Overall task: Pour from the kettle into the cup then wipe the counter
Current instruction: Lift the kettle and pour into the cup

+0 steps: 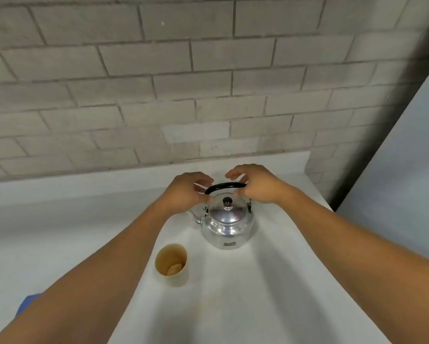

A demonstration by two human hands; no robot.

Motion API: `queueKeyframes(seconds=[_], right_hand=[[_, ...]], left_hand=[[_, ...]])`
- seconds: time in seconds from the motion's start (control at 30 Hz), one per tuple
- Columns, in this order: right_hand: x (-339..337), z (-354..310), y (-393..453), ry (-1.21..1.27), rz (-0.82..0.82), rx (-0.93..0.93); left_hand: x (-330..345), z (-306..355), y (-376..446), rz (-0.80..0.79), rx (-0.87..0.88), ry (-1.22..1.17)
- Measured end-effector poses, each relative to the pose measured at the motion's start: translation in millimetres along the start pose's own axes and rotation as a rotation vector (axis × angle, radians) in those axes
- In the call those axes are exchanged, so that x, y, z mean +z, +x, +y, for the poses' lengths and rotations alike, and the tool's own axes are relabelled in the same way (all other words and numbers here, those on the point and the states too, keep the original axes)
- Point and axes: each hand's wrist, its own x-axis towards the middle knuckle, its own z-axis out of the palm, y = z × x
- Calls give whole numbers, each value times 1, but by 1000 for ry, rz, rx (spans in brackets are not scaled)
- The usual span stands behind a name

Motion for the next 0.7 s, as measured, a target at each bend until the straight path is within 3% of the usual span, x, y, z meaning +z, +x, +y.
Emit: queueKeyframes(seconds=[0.2,0.7], right_hand=[[6,1,7,34,-13,5],[21,-2,-14,385,98,-25]], left_hand=[[9,2,7,36,-4,109],[0,2,-2,41,24,35]])
